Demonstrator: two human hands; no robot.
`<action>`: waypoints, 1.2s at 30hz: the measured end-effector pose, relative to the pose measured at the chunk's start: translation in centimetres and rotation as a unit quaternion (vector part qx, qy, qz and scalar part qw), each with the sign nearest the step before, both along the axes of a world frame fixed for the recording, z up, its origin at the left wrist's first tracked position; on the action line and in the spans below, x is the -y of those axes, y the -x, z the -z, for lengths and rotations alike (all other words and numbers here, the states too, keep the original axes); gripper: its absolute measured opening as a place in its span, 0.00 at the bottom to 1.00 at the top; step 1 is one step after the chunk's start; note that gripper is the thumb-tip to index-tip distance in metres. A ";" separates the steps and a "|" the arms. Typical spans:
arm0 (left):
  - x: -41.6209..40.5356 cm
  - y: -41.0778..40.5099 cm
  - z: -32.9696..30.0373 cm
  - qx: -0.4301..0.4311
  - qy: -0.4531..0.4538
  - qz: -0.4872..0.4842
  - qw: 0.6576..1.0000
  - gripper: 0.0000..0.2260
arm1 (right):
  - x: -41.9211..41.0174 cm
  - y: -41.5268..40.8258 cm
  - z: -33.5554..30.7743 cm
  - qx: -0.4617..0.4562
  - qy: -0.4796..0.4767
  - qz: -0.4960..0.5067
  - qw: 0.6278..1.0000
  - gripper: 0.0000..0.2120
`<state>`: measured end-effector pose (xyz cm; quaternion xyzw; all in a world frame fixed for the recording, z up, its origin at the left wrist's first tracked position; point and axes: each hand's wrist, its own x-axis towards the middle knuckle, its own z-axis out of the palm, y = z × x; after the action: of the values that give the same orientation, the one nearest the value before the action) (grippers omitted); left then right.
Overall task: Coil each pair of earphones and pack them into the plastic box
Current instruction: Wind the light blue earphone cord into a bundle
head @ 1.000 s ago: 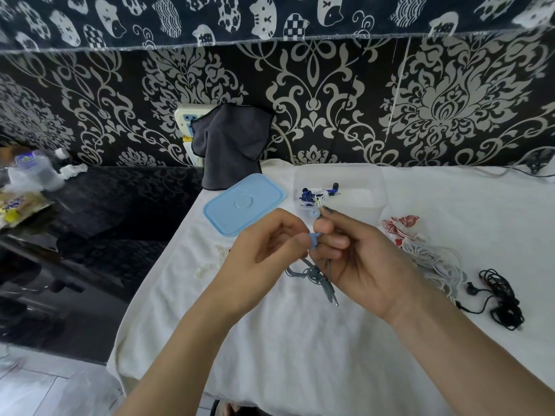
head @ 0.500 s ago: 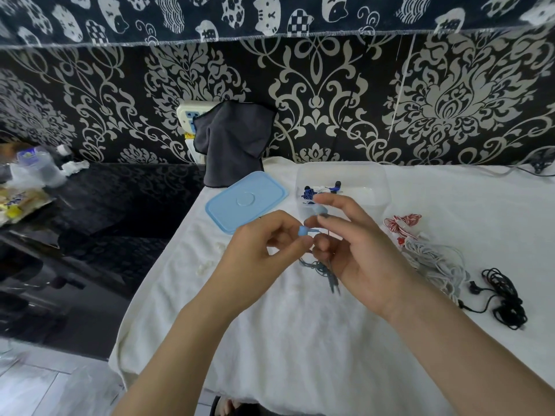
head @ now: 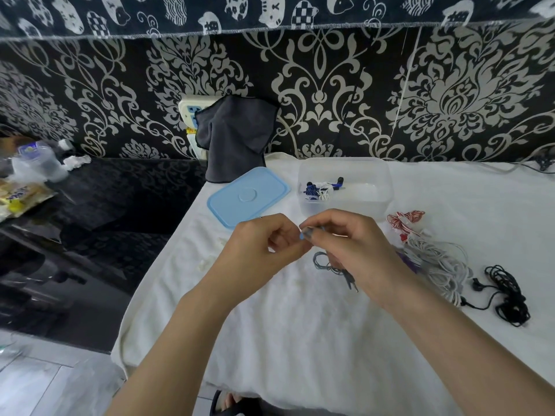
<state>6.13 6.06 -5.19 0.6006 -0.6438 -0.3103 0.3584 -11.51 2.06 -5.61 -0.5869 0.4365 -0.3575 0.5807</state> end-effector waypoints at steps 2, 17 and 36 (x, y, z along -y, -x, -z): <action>0.0 -0.3 0.6 0.037 -0.049 0.008 0.998 0.07 | 0.2 0.1 0.2 -0.003 -0.006 0.011 1.000 0.07; 0.0 -0.8 3.0 0.143 -0.083 0.062 0.984 0.04 | 0.7 0.4 0.1 0.014 -0.060 -0.001 0.998 0.06; -0.3 0.6 -1.4 -0.062 0.018 -0.024 0.998 0.11 | 0.3 0.1 -0.8 0.095 -0.070 0.005 0.993 0.05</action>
<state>5.57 6.40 -3.83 0.5889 -0.6113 -0.3265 0.4158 -11.65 1.72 -4.78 -0.5065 0.4059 -0.3831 0.6572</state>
